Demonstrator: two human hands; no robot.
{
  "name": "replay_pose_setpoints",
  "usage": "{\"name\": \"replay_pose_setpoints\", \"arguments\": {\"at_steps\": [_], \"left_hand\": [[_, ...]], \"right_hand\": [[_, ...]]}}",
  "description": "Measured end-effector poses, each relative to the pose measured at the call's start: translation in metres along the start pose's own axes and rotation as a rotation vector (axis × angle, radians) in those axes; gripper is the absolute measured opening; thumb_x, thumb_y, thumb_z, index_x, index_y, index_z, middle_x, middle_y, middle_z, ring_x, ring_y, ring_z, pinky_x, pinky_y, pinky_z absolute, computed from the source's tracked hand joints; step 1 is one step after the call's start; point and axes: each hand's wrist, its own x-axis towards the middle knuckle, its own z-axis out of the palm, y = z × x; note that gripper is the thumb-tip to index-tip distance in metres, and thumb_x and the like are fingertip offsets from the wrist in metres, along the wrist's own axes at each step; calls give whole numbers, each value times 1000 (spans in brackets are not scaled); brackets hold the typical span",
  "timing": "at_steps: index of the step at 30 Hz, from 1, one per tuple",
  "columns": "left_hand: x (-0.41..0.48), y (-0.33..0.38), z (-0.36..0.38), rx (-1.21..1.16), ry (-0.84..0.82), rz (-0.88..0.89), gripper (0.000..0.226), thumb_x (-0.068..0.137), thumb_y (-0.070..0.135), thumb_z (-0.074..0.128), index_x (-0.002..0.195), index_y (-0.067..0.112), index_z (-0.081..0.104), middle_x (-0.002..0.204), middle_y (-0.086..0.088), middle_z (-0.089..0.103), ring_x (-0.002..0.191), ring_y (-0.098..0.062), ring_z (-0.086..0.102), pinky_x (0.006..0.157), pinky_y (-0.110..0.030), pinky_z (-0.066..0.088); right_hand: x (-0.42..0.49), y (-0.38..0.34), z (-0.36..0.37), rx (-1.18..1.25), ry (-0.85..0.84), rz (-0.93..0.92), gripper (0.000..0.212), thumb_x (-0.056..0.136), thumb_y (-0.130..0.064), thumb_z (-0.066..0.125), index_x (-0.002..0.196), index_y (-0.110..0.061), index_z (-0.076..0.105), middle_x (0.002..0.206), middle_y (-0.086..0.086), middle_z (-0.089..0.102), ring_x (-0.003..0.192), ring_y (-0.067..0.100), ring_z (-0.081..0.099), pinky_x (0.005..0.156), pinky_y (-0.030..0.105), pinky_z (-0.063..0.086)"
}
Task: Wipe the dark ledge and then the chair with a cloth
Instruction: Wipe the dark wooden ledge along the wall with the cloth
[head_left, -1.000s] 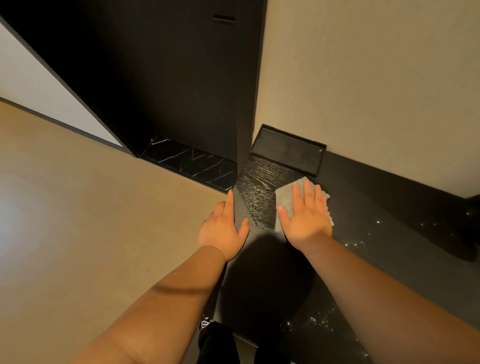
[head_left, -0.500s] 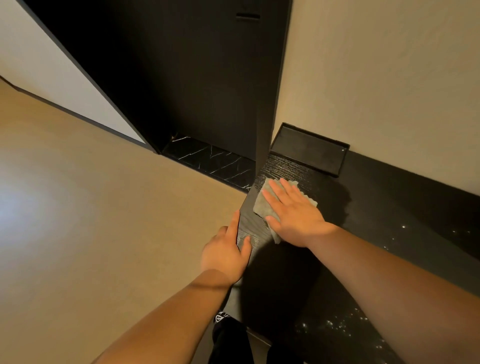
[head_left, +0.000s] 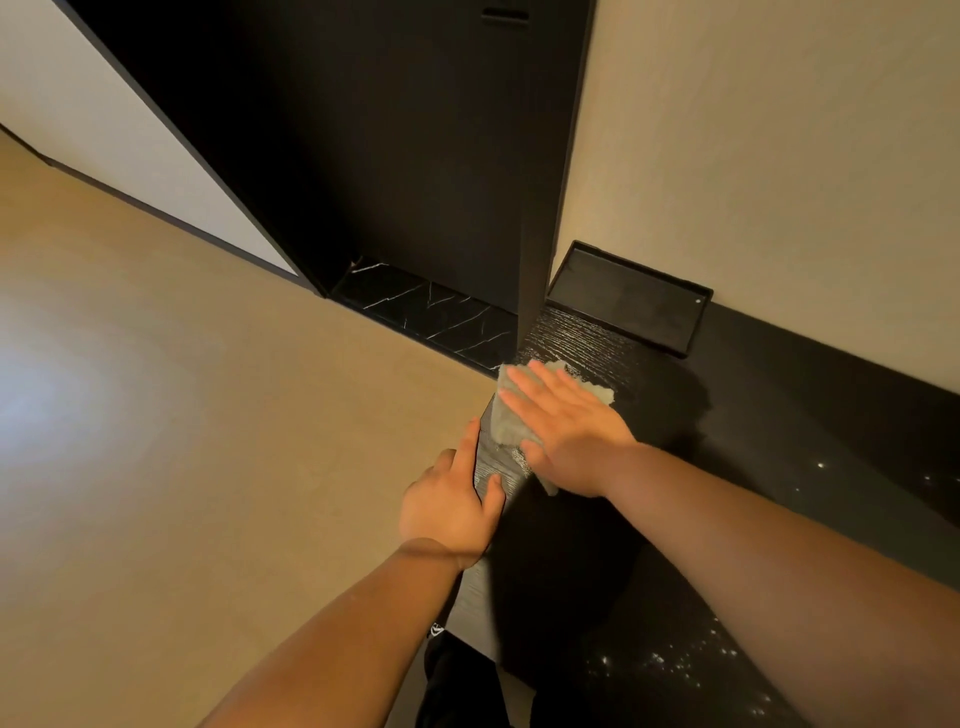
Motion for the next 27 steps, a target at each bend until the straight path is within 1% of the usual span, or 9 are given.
{"name": "replay_pose_setpoints", "arguments": {"at_steps": [3,5,10,12,16,18,20,25,27], "left_hand": [[-1,0,1,7,5,-2,77,99,60,36,167,37,9,131,0,63,108,-23,66,87,-38,54],[0,0,0,5,6,-3,76,100,59,39,167,37,9,131,0,63,108,-23,66,88,-39,54],[-2,1,-2,8,4,-7,77,101,59,43,167,35,10,135,-1,63,110,-22,66,89,-37,54],[-1,1,-1,21,7,-19,78,101,60,42,167,32,11,141,-1,61,115,-22,66,91,-37,54],[-1,3,1,32,20,-42,77,102,58,44,167,31,13,143,0,61,118,-23,65,92,-37,54],[-2,3,0,40,20,-44,76,102,58,44,167,32,13,143,1,61,117,-23,65,92,-36,54],[-1,4,-1,40,15,-44,76,102,58,44,167,32,13,142,1,61,116,-23,66,91,-36,54],[-1,5,1,68,28,-48,75,102,58,45,166,31,16,144,0,62,114,-24,67,87,-37,54],[-1,5,2,73,38,-52,74,102,59,45,166,32,17,141,0,63,112,-24,68,85,-36,53]], "right_hand": [[17,7,-5,52,62,174,69,106,-53,24,165,-24,3,172,-1,-10,157,22,-15,128,45,-2],[20,0,-2,32,84,224,70,105,-57,21,165,-23,5,172,1,-8,157,26,-13,128,46,-2],[-5,-14,1,-3,-44,-61,66,106,-51,28,164,-29,5,171,-4,-14,156,22,-19,128,45,-7],[-9,-5,-5,0,-77,-104,65,107,-49,29,164,-31,2,170,-7,-17,155,19,-23,128,43,-8],[-2,13,-13,-15,-30,49,66,109,-46,27,164,-27,-4,170,-1,-19,155,23,-24,124,41,-14],[3,12,-8,2,10,163,67,108,-43,27,164,-21,-2,170,6,-19,154,29,-24,126,46,-12],[4,-2,2,-1,26,185,72,104,-40,33,164,-14,3,170,14,-16,154,34,-22,127,51,-7],[-16,-10,19,-6,27,-109,72,102,-54,29,164,-21,12,172,7,-6,158,26,-12,128,47,-1],[-15,8,14,-35,25,-126,70,104,-54,26,164,-24,8,172,3,-8,158,24,-12,128,44,-5]]}}
